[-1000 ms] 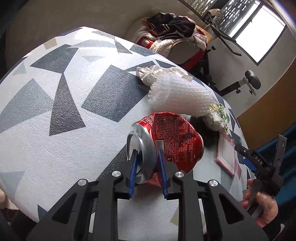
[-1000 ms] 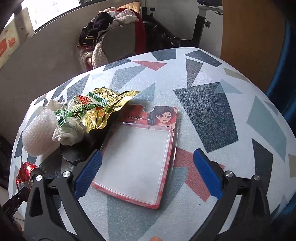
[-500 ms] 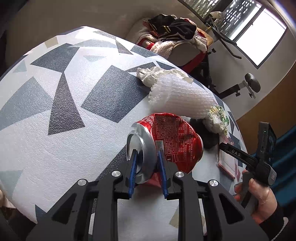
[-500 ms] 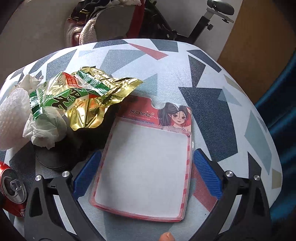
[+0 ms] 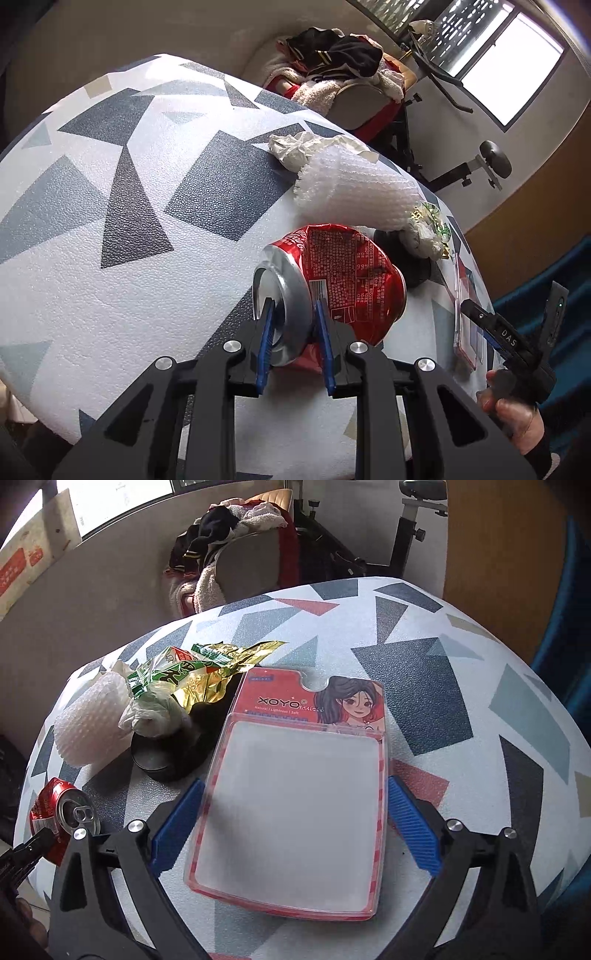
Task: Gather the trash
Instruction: 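Close the right gripper on the clear card package, then move the right gripper's card package over the bin while the left gripper carries the can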
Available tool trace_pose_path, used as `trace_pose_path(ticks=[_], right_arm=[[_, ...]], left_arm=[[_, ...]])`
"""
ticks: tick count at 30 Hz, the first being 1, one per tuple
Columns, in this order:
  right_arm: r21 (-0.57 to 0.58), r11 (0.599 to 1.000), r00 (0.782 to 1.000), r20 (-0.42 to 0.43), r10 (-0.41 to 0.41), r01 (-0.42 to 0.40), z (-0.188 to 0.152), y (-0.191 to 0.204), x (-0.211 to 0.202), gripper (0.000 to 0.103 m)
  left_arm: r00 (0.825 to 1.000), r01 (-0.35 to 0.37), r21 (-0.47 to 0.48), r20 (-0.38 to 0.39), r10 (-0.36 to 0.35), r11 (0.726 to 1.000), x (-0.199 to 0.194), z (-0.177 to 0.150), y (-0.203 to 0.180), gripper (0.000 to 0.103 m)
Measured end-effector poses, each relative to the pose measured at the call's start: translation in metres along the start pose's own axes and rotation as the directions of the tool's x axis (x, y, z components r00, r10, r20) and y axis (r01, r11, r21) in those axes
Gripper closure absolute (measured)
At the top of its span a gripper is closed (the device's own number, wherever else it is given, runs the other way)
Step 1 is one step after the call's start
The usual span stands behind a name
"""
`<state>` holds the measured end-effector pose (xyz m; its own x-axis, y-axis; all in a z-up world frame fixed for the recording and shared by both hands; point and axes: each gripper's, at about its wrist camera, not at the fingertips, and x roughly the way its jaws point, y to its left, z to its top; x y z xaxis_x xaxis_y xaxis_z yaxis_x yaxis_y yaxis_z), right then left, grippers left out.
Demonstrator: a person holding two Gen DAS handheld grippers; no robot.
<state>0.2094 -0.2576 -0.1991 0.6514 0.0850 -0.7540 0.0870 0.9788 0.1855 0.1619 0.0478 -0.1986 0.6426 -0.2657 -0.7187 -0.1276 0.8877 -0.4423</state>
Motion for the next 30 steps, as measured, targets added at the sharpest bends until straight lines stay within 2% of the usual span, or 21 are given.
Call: trace_pose_path(ticks=[7,13,22,30], right_arm=[[-0.037,0.998,0.993,0.102,0.055,-0.051,-0.031,0.006,-0.044,0.008],[-0.079,0.990,0.984,0.126,0.128,-0.118,-0.050,0.022,-0.071,0.008],[-0.181,0.957,0.966,0.084,0.244,-0.226,-0.095,0.056,-0.108,0.008],[-0.250,0.928,0.956,0.025,0.292,-0.277,-0.132,0.081,-0.131,0.008]], left_arm=[[0.999,-0.017,0.104,0.029,0.014,0.994,-0.023,-0.004,-0.009,0.081],[0.998,-0.027,0.170,0.063,0.017,0.985,-0.052,-0.012,-0.015,0.081],[0.992,-0.062,0.227,0.122,0.035,0.972,-0.105,-0.034,-0.011,0.081],[0.989,-0.070,0.214,0.140,0.040,0.974,-0.140,-0.058,0.005,0.081]])
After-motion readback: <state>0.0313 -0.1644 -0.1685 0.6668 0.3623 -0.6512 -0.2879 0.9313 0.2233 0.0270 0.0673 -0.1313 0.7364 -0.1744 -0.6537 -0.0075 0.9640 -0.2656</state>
